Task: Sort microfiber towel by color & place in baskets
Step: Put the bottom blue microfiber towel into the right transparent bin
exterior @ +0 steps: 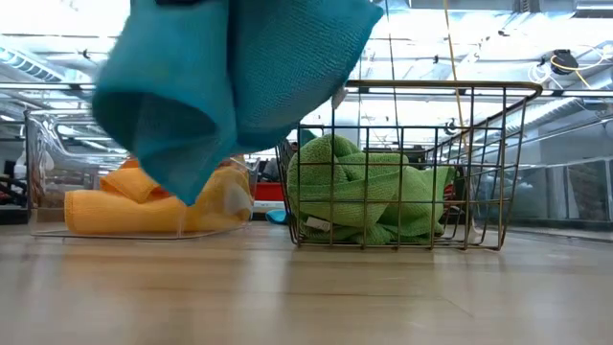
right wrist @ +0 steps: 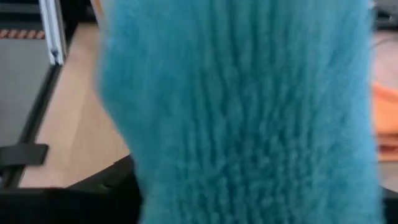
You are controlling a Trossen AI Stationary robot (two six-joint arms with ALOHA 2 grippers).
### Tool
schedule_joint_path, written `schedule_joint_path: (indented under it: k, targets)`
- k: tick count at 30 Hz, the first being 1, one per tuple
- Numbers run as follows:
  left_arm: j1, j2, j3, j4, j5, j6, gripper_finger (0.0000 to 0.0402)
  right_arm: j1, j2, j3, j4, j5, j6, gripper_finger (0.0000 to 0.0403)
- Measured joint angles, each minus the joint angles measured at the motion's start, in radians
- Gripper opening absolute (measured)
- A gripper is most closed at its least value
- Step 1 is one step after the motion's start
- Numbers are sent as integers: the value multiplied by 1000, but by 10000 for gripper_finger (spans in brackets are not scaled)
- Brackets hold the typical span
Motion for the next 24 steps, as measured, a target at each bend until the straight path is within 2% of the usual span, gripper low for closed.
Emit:
schedule_joint_path:
  k: [5, 12, 14, 19, 24]
  targets:
    - [0, 0, 0, 1, -6, -3, 11, -5, 7, 0, -36, 3, 6, 197]
    - [0, 0, 0, 1, -10, -11, 11, 2, -7, 0, -77, -1, -47, 24]
    - [0, 0, 0, 2, -14, -12, 11, 4, -13, 0, -85, 0, -51, 14]
    - [0, 1, -3, 4, -18, -37, 11, 17, -46, 0, -155, 6, -47, 27]
    - [1, 13, -4, 6, -28, -64, 21, 34, -101, 0, -255, 13, -33, 7]
